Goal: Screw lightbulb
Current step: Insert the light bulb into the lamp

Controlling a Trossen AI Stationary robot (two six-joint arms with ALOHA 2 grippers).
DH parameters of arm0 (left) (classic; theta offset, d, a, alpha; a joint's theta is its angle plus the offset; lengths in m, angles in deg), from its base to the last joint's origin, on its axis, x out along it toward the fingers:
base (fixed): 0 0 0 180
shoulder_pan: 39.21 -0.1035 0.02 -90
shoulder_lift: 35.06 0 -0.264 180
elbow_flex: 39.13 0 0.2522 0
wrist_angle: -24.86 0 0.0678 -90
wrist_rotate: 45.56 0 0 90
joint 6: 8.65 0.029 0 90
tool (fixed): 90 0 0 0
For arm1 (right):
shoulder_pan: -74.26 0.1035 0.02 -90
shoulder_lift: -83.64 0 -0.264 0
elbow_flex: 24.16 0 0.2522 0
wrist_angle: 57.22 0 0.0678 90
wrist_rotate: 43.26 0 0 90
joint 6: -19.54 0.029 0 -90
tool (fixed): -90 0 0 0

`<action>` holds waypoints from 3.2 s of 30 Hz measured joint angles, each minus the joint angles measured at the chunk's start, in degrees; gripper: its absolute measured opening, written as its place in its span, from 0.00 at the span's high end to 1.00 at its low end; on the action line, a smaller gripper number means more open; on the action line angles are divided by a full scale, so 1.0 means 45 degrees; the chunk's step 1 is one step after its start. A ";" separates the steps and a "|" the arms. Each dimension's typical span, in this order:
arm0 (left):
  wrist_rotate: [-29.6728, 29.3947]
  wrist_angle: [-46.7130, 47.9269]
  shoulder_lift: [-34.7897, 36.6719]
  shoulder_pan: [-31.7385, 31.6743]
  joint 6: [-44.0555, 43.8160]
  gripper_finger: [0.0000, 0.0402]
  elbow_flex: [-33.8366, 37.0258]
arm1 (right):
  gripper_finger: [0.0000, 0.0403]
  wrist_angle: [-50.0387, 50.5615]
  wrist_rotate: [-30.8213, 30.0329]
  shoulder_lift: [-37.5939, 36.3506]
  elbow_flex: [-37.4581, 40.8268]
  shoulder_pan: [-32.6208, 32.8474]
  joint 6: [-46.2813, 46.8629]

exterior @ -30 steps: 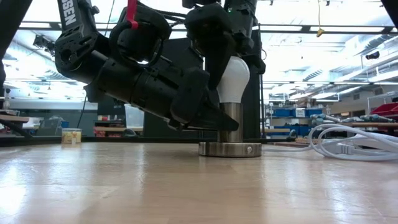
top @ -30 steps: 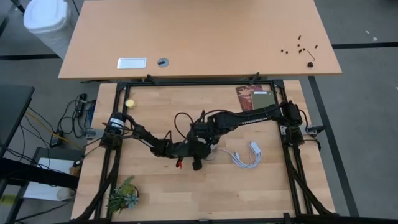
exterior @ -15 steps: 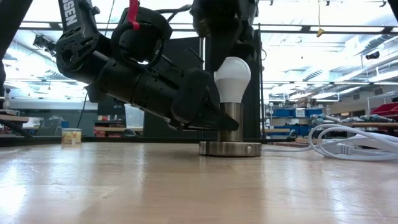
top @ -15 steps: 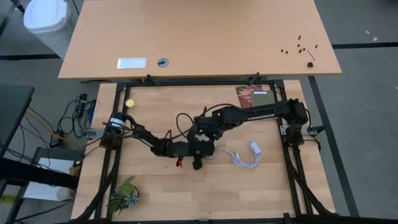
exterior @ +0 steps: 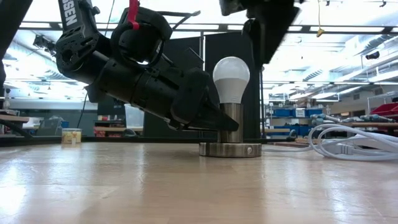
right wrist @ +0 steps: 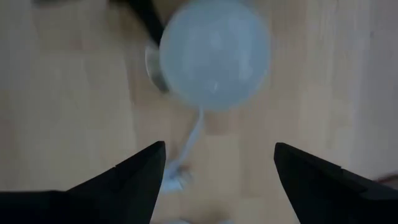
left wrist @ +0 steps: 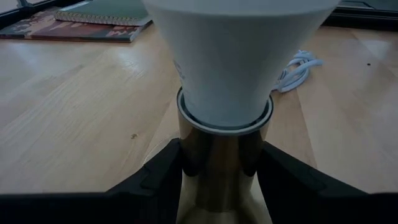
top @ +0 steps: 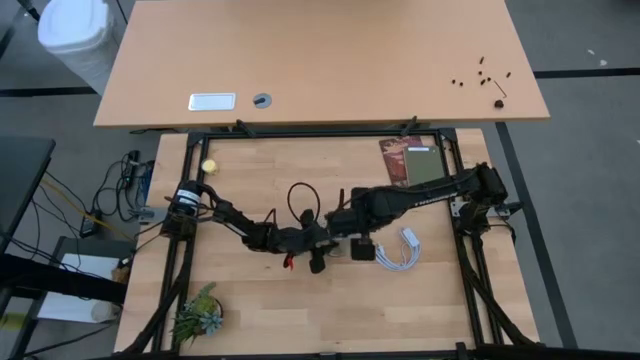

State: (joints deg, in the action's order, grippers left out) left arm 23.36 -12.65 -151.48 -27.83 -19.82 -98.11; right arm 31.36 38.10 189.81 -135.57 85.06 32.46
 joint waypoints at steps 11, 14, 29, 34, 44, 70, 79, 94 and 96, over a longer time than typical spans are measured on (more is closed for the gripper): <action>0.1033 -0.0029 0.0000 0.0008 0.0942 0.54 0.0000 | 0.23 -0.0056 -0.2069 -0.0005 0.1267 0.0727 -0.6533; 0.1395 -0.0038 0.0001 0.0005 0.1312 0.54 0.0000 | 0.23 -0.1094 -0.2124 -0.0005 0.1888 0.0471 -0.8029; 0.1574 -0.0144 0.0005 0.0027 0.1798 0.54 0.0000 | 0.23 -0.4496 0.0041 0.0000 0.2320 0.0328 -1.1929; 0.1602 -0.0267 0.0000 0.0024 0.1827 0.54 0.0001 | 0.23 -0.5312 0.0560 0.0000 0.2318 0.0343 -1.3042; 0.1719 -0.0369 0.0000 0.0014 0.2132 0.54 0.0010 | 0.23 -0.6068 0.2162 0.0004 0.2317 0.0348 -1.4478; 0.1690 -0.0675 -0.0010 0.0102 0.2356 0.54 0.0015 | 0.24 -0.6331 0.2214 0.0141 0.2589 -0.0352 -1.1005; 0.1666 -0.0680 -0.0010 0.0107 0.2351 0.54 0.0015 | 0.35 -0.6404 0.2209 0.0141 0.2594 -0.0318 -1.0879; 0.1750 -0.0714 -0.0010 0.0107 0.1998 0.54 0.0000 | 0.33 -0.6496 0.1781 0.0141 0.2594 -0.0308 -0.6377; 0.1758 -0.0709 -0.0005 0.0107 0.1942 0.54 0.0000 | 0.33 -0.6487 0.1716 0.0141 0.2594 -0.0308 -0.5425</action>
State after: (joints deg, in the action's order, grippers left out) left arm 31.27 -15.84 -151.50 -27.35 -11.09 -98.11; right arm 2.17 45.83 190.45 -123.90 83.67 8.05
